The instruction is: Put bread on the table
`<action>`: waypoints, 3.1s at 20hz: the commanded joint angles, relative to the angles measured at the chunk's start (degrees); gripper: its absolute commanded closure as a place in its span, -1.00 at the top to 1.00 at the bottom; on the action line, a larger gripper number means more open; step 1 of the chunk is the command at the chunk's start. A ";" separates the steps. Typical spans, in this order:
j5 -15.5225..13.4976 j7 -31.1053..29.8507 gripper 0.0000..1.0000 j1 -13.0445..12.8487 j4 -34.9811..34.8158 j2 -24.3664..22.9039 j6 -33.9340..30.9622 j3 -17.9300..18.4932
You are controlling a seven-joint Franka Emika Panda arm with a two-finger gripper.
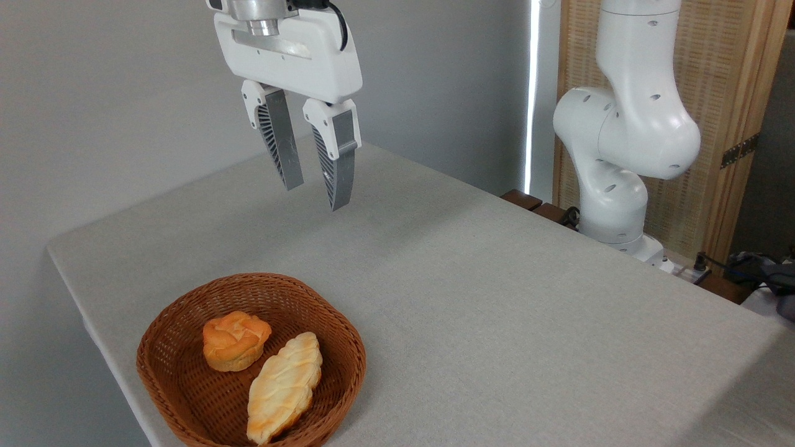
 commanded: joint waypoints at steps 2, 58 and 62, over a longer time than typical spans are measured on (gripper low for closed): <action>0.45 -0.20 1.00 -0.83 -0.41 0.00 0.20 1.08; 0.89 1.90 0.26 -0.39 -12.62 17.40 43.27 -5.68; 0.01 6.31 -0.25 -0.39 -12.62 17.40 43.01 -5.69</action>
